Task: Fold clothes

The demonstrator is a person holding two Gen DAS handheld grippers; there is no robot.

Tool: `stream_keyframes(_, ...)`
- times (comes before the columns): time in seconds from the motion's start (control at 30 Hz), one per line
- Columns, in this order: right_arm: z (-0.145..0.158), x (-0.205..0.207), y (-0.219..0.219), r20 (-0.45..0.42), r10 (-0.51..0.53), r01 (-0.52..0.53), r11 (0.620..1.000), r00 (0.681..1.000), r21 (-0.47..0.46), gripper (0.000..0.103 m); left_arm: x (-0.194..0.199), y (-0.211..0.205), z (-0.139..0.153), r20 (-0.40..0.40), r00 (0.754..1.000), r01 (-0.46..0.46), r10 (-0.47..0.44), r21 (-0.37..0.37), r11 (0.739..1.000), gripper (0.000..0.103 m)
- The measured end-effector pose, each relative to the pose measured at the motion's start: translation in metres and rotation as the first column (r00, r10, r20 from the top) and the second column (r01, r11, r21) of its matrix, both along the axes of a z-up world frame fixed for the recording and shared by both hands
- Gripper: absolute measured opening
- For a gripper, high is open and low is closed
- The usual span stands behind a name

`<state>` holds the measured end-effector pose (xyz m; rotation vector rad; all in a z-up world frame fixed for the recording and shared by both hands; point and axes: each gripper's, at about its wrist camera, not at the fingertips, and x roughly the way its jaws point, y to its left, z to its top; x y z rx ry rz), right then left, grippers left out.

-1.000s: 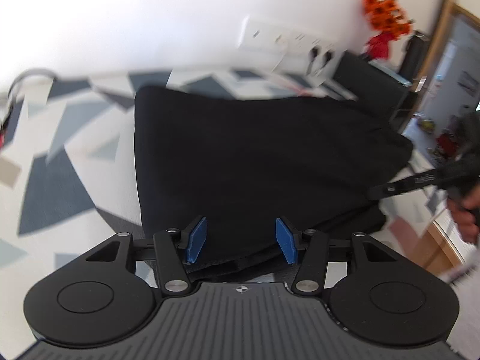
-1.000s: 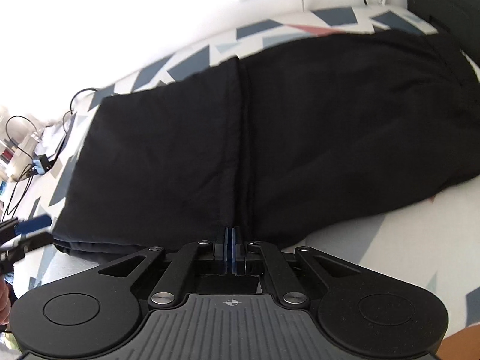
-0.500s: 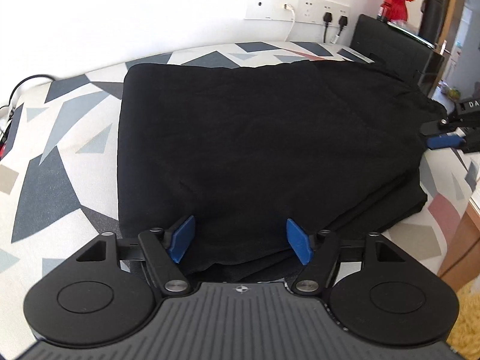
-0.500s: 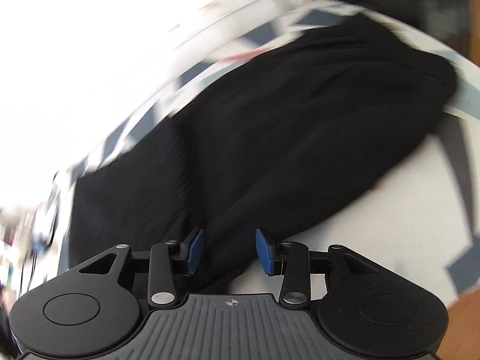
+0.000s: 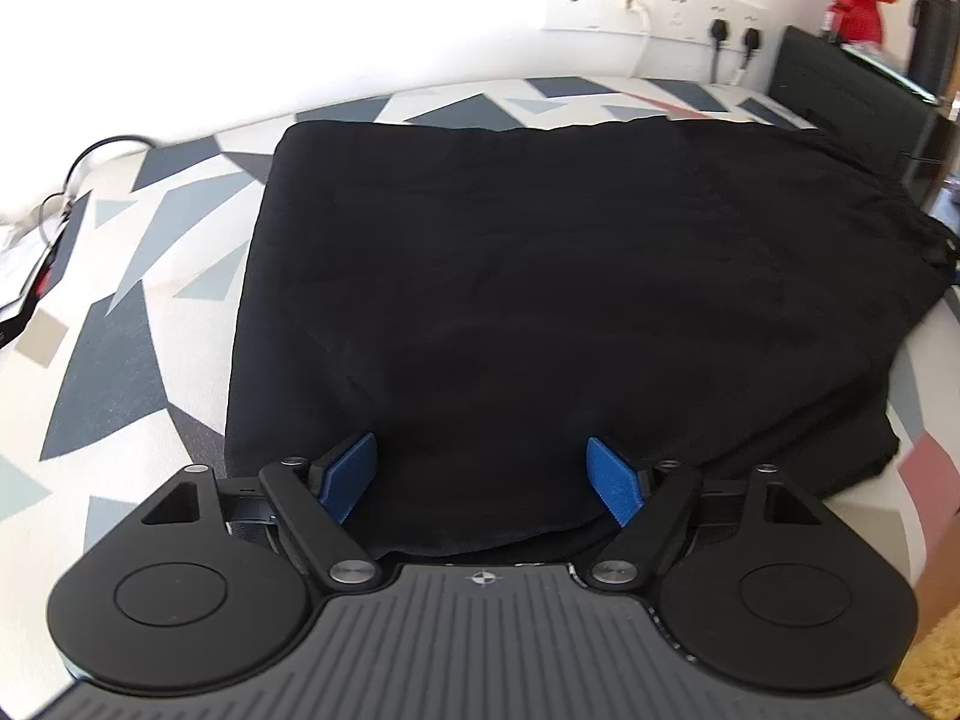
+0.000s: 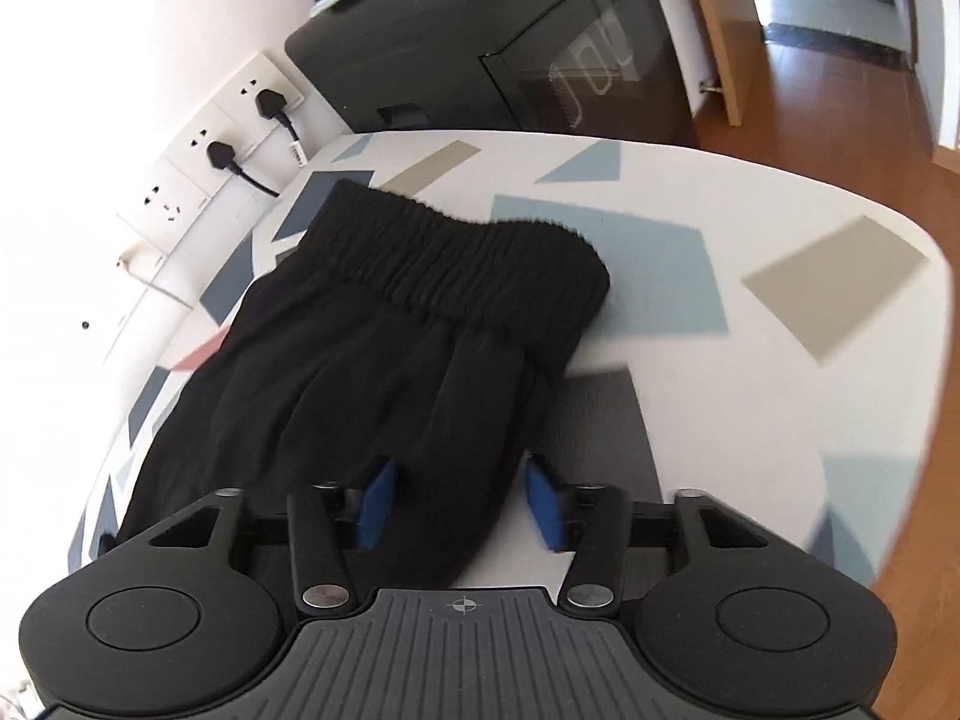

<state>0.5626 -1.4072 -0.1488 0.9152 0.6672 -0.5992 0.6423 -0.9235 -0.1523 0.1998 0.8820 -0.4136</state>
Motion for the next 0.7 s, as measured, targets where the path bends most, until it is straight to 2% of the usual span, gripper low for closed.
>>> stream_keyframes(0.13, -0.002, 0.011, -0.022, 0.002, 0.05, -0.05, 0.998, 0.999, -0.028, 0.011, 0.0, -0.017, -0.001, -0.008, 0.999, -0.039, 0.04, 0.019, 0.999, 0.082)
stream_keyframes(0.33, -0.007, 0.017, -0.059, 0.058, 0.072, -0.073, 0.997, 0.996, 0.025, 0.013, 0.0, -0.049, 0.0, 0.0, 0.995, -0.097, 0.097, 0.053, 0.994, 0.086)
stream_keyframes(0.47, -0.02, 0.012, -0.086, 0.145, 0.079, -0.097, 0.988, 0.986, 0.123, 0.028, 0.001, -0.062, 0.002, 0.017, 0.989, -0.149, 0.148, 0.089, 0.985, 0.086)
stream_keyframes(0.6, -0.034, 0.004, -0.103, 0.244, 0.052, -0.102, 0.975, 0.968, 0.199, 0.031, 0.005, -0.082, 0.007, 0.044, 0.988, -0.149, 0.145, 0.132, 0.98, 0.086)
stream_keyframes(0.7, -0.039, 0.006, -0.109, 0.29, 0.042, -0.109, 0.97, 0.956, 0.217, 0.035, 0.005, -0.097, 0.011, 0.058, 0.991, -0.124, 0.117, 0.147, 0.981, 0.085)
